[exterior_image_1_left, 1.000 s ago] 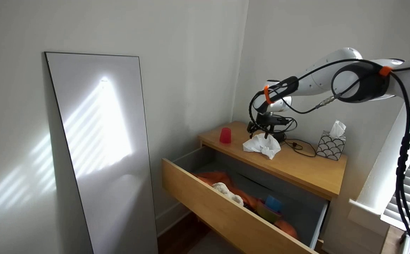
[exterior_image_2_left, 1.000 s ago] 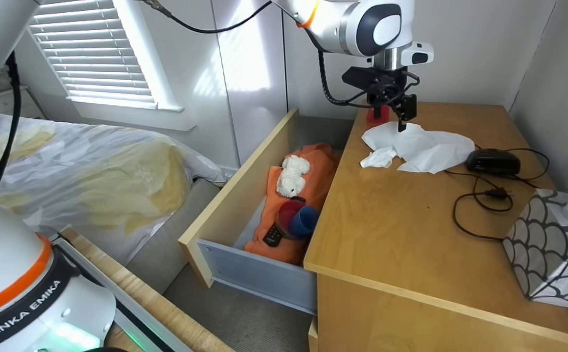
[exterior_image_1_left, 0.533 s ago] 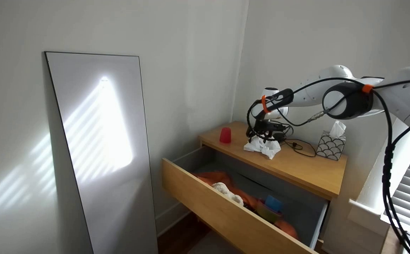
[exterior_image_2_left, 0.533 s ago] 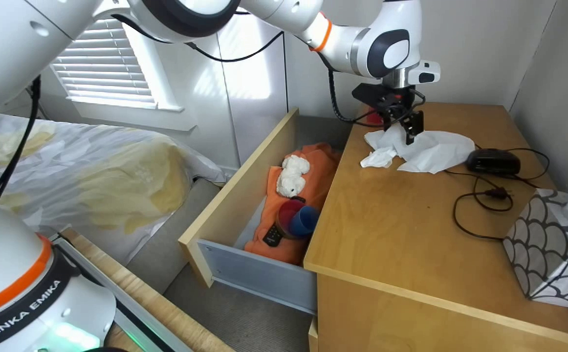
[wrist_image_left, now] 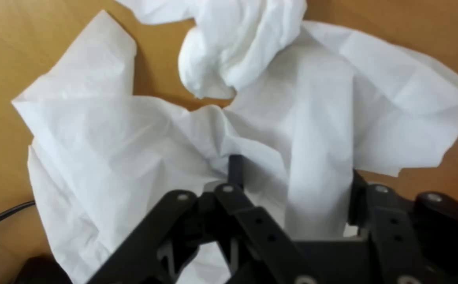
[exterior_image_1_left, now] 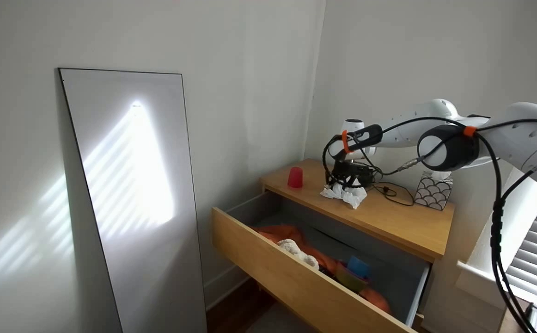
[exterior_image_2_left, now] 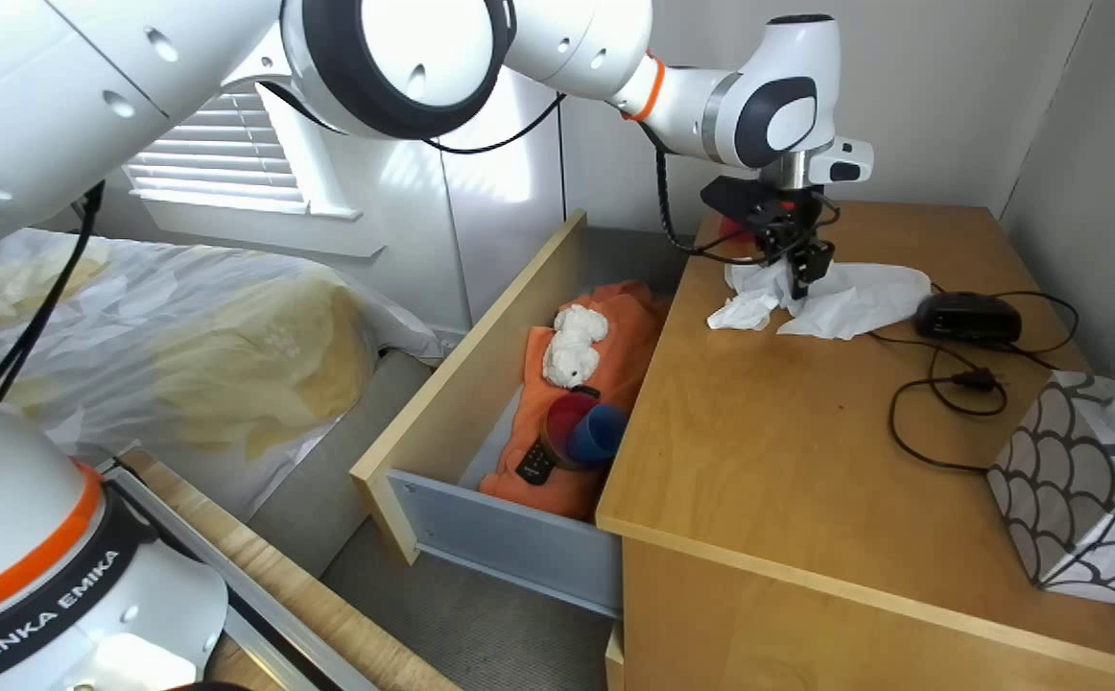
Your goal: Crumple the paper towels together
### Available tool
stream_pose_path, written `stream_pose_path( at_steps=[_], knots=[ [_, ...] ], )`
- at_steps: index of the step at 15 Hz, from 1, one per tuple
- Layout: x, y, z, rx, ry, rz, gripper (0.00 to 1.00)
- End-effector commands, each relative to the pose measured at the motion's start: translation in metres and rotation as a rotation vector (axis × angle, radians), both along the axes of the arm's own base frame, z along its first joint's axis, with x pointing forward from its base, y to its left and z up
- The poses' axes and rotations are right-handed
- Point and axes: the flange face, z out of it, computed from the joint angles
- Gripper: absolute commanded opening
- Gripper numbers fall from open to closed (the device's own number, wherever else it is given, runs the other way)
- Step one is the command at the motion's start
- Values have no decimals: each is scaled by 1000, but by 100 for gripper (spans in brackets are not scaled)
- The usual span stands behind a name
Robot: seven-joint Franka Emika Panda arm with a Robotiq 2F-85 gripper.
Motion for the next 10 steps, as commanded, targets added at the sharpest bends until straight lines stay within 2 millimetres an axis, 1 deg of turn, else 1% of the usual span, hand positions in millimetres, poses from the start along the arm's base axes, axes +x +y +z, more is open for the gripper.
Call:
stream_pose_path(
  at_steps=[1,4,5,8,10],
  knots=[
    [4,-4,5,44,18,-47,26],
    [3,-7,25,73,23,-78,4],
    [2,-10,34,82,22,-93,0],
    [-2,-20,61,101,12,-130,0],
    [-9,-28,81,123,8,-148,0]
  ],
)
